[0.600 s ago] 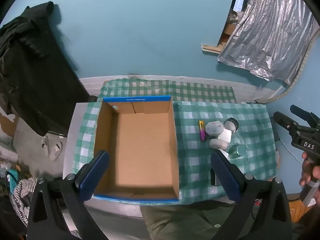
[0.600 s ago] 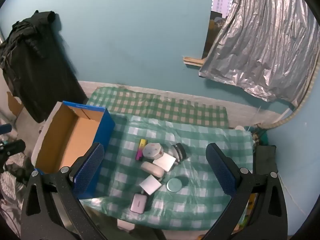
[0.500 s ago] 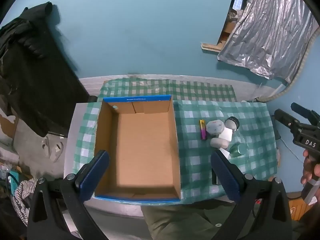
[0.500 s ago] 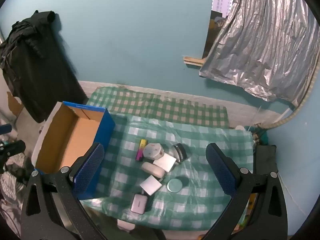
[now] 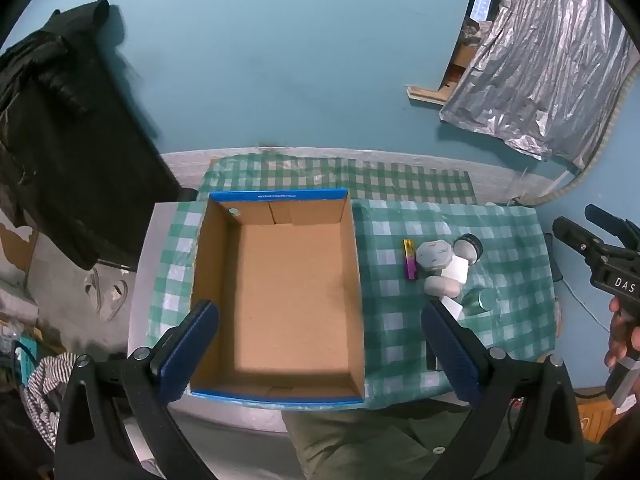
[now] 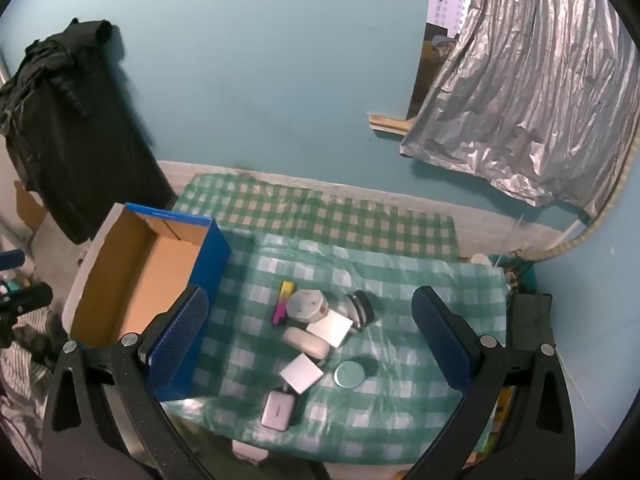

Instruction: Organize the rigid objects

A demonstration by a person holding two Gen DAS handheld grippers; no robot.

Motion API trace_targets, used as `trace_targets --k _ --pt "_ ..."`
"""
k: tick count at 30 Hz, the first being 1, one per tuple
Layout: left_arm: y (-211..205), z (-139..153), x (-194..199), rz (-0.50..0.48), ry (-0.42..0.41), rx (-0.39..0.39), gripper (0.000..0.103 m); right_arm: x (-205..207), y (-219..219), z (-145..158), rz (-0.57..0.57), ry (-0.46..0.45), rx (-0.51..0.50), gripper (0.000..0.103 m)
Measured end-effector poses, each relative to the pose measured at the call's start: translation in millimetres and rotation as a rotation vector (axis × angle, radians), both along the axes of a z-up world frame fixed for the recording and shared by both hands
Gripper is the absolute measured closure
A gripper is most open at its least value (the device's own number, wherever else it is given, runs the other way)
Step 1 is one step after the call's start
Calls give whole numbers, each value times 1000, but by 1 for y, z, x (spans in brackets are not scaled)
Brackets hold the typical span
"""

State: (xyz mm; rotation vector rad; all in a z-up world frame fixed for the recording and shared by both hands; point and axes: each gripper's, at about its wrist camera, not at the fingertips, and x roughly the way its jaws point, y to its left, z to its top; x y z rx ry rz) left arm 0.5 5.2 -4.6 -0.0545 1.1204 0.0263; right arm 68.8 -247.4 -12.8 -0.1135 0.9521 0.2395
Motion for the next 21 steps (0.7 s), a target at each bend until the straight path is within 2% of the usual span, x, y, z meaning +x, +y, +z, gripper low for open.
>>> trace_targets --k 21 --pt "0 0 2 -2 7 2 1 0 4 -3 14 -1 1 2"
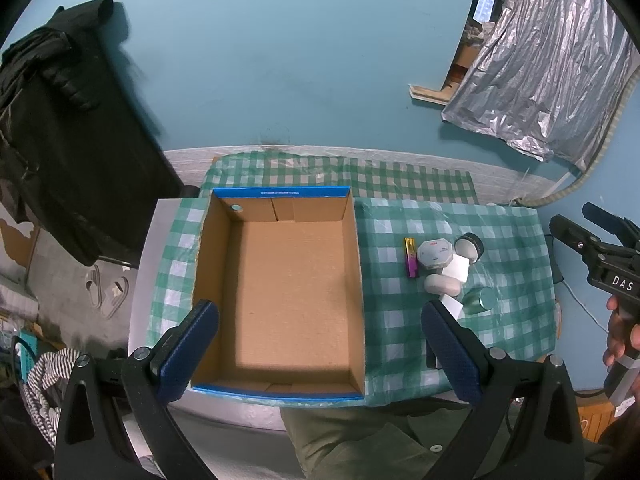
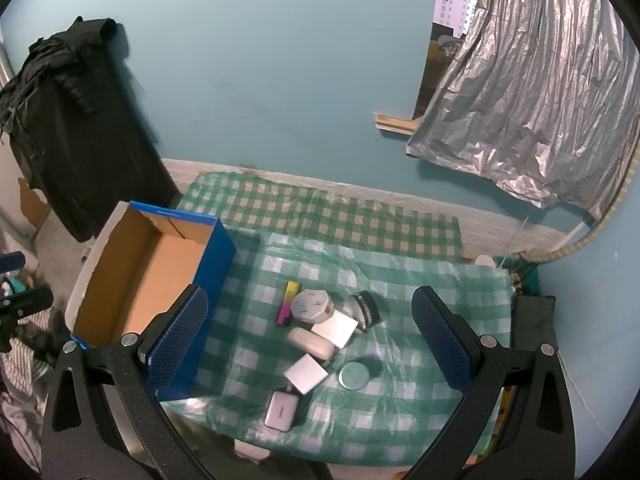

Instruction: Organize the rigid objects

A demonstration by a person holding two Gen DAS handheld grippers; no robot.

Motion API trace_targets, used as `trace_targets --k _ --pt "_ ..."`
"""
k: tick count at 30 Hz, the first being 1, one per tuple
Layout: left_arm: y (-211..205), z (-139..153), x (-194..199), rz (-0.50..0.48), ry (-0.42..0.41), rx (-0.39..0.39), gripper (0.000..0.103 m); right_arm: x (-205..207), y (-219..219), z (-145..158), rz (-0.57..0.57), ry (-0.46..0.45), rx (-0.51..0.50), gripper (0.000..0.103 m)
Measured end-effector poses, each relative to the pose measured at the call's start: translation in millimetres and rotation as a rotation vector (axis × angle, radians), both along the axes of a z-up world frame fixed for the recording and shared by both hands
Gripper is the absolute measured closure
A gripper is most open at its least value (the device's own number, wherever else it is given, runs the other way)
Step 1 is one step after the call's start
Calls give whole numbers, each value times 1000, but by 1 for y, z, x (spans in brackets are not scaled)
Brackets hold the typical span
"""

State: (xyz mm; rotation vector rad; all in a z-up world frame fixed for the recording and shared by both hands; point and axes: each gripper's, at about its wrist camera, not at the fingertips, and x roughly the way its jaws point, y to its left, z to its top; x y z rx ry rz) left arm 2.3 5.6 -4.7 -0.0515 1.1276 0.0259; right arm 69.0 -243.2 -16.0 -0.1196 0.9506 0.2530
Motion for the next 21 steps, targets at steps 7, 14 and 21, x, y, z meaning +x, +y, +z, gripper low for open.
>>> trace_targets --k 7,14,21 --pt "1 0 -1 1 1 1 1 0 1 0 -2 0 -2 2" --pt "3 -1 -7 2 7 6 1 -2 2 -1 -1 2 1 2" --pt "3 -1 -9 2 6 6 1 -8 1 -1 -5 -1 4 2"
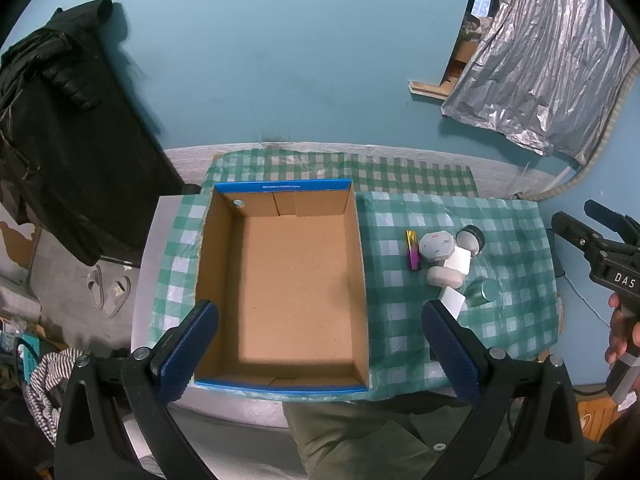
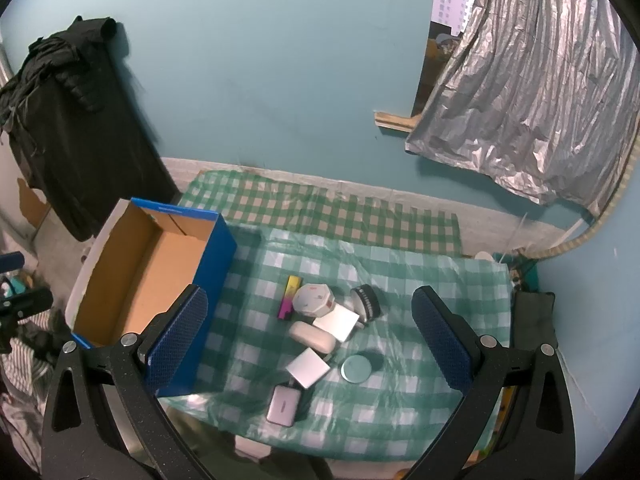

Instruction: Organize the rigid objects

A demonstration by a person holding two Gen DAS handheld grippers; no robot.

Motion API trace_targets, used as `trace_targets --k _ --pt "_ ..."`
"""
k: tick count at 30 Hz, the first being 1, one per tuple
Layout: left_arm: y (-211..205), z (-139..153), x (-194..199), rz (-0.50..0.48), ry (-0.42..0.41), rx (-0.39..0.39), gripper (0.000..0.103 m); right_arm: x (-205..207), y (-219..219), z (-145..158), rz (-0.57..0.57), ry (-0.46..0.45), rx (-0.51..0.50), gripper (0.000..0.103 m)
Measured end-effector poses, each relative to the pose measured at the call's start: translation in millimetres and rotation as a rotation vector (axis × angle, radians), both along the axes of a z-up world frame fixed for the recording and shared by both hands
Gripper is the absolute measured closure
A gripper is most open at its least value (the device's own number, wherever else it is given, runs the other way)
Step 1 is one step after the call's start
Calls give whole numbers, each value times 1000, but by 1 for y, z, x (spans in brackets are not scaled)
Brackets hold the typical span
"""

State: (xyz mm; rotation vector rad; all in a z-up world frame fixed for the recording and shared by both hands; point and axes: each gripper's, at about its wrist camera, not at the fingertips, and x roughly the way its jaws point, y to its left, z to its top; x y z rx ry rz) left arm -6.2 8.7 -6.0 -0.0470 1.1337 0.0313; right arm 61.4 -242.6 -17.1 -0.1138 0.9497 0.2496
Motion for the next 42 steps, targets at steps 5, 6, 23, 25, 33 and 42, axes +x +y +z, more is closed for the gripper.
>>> trace_targets --k 5,6,23,25,33,42 --pt "0 0 -2 -7 -3 4 1 -3 -3 1 -6 -3 3 2" --pt "0 1 -2 -4 -3 3 1 -4 -3 1 -9 -3 4 2" --pt "1 5 1 -8 -2 7 1 -2 -3 4 -9 -4 3 2" --pt "1 5 1 -7 -3 6 1 -2 -3 4 -9 -4 4 2" --pt "3 6 4 -7 -1 15 1 -1 -3 4 -10 -2 5 2" --pt "22 -9 11 9 25 18 1 9 2 -1 -7 10 1 2"
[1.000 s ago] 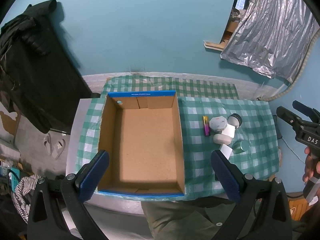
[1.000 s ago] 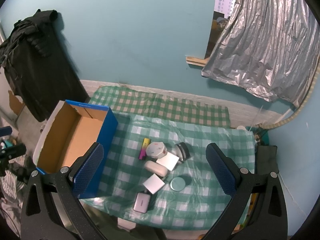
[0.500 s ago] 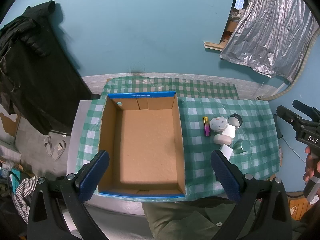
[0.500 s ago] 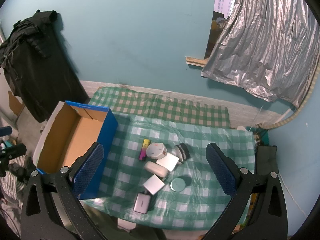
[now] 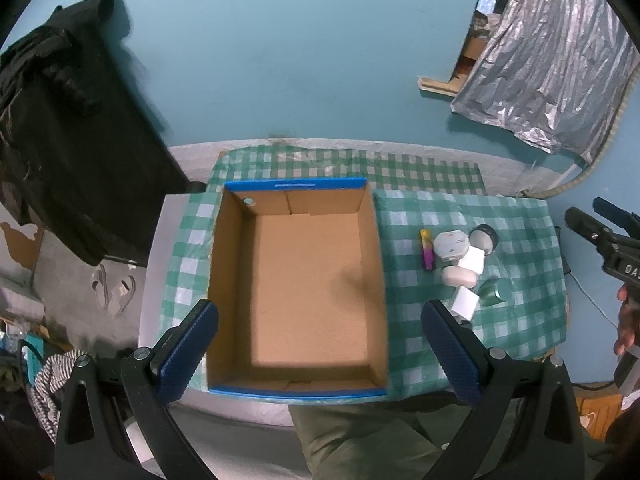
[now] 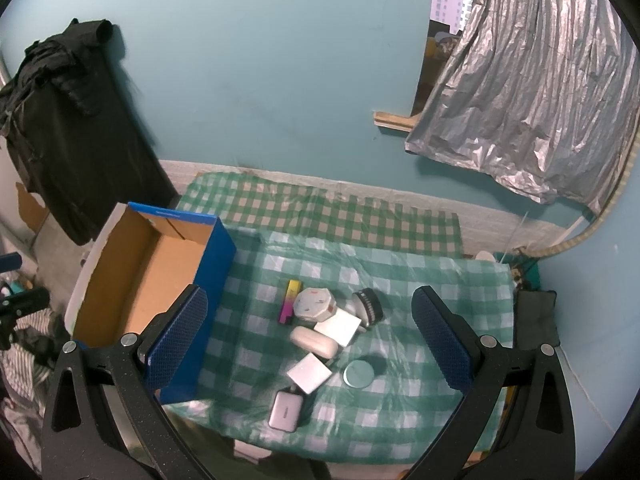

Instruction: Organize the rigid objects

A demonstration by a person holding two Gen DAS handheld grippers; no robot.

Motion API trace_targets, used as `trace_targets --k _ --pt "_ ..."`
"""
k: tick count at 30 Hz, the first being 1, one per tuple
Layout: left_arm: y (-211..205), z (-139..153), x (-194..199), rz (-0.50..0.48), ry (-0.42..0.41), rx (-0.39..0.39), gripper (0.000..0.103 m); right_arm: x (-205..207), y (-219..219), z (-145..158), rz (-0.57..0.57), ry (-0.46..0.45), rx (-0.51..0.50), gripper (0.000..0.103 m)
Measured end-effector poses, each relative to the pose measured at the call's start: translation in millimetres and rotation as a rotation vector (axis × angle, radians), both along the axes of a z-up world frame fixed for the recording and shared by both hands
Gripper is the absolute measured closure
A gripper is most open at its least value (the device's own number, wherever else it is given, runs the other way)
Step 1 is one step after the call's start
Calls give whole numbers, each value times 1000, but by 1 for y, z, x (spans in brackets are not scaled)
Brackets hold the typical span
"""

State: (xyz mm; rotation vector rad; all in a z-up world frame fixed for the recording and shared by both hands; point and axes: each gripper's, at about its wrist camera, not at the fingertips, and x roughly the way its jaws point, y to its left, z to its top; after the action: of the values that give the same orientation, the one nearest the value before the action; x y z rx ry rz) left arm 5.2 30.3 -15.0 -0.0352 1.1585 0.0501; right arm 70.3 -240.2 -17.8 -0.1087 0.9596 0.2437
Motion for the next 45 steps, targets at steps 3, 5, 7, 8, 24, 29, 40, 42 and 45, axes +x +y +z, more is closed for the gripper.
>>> trace_targets --k 3,5,7,8,24,29,40,42,45 --pt "16 -9 2 20 9 8 1 6 -2 -6 5 10 0 2" --pt "27 -16 3 37 19 20 1 12 -6 -11 10 22 0 2" --pt "40 -24 4 49 29 32 1 18 -9 -16 19 36 -1 2" --pt "45 -28 4 55 35 39 1 20 -12 -19 22 41 -1 2" --pt "107 -113 3 121 186 36 9 55 -52 -98 -7 203 16 2" --pt "116 -138 3 117 234 48 9 57 -58 -125 -15 255 16 2" --pt "136 -195 -5 148 348 29 9 51 -71 -184 -22 349 -37 2" --pt "137 -200 -7 152 357 28 16 48 -74 -193 -31 368 -36 4" --pt "138 -207 -9 157 377 18 25 43 -77 -205 -44 399 -29 7"
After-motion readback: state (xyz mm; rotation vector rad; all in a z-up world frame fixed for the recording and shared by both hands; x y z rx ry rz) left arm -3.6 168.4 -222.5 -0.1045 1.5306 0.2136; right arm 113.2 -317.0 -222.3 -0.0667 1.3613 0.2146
